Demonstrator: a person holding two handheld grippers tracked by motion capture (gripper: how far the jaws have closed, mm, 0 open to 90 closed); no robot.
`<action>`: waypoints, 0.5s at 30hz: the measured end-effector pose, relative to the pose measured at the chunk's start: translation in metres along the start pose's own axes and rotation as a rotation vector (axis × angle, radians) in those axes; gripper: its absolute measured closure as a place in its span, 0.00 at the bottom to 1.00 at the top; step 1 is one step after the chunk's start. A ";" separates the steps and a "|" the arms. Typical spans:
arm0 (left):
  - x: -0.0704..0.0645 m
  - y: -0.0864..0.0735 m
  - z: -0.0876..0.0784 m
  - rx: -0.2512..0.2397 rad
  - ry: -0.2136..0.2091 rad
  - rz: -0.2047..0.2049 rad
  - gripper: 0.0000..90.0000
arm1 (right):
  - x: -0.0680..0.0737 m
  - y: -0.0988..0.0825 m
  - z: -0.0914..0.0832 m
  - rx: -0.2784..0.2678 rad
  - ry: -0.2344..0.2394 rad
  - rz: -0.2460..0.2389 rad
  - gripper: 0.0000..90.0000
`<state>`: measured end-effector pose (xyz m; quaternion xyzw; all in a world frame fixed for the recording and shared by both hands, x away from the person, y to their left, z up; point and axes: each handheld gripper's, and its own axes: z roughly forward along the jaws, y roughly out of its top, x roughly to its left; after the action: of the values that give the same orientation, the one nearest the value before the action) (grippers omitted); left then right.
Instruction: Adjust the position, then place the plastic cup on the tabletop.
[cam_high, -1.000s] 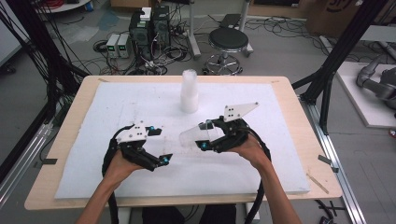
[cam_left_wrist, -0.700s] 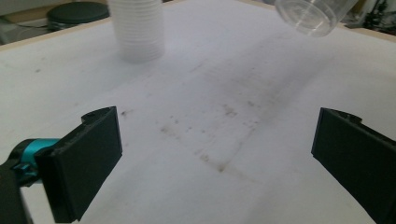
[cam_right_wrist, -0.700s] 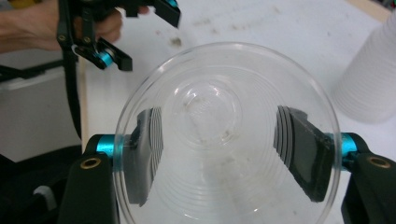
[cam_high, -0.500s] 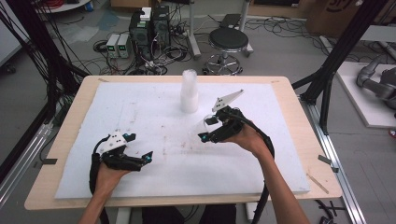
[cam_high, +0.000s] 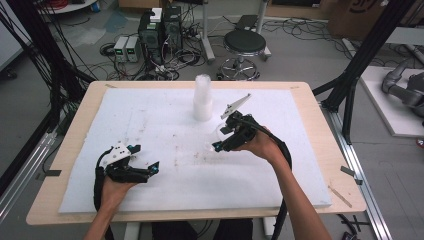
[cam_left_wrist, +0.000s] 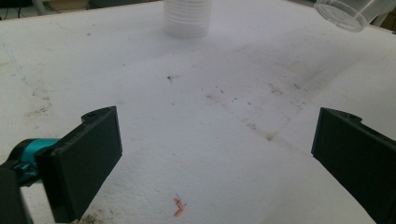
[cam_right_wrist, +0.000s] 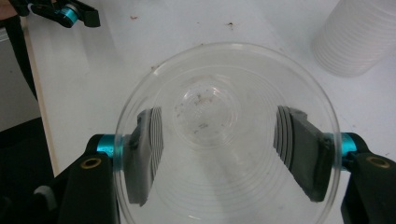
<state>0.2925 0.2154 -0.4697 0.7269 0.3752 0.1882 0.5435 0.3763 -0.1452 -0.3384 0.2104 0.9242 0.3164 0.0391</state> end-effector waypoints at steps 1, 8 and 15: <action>0.000 0.000 0.000 -0.001 -0.001 0.001 0.02 | -0.001 0.000 0.000 -0.002 -0.001 -0.002 0.37; 0.000 -0.001 -0.001 -0.010 -0.004 0.001 0.02 | 0.002 0.001 0.000 0.001 -0.008 0.002 0.38; 0.001 -0.001 -0.001 -0.014 -0.007 -0.004 0.02 | 0.001 0.001 0.002 0.007 -0.017 0.008 0.38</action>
<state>0.2920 0.2170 -0.4705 0.7231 0.3734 0.1872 0.5501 0.3761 -0.1430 -0.3395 0.2169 0.9241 0.3114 0.0450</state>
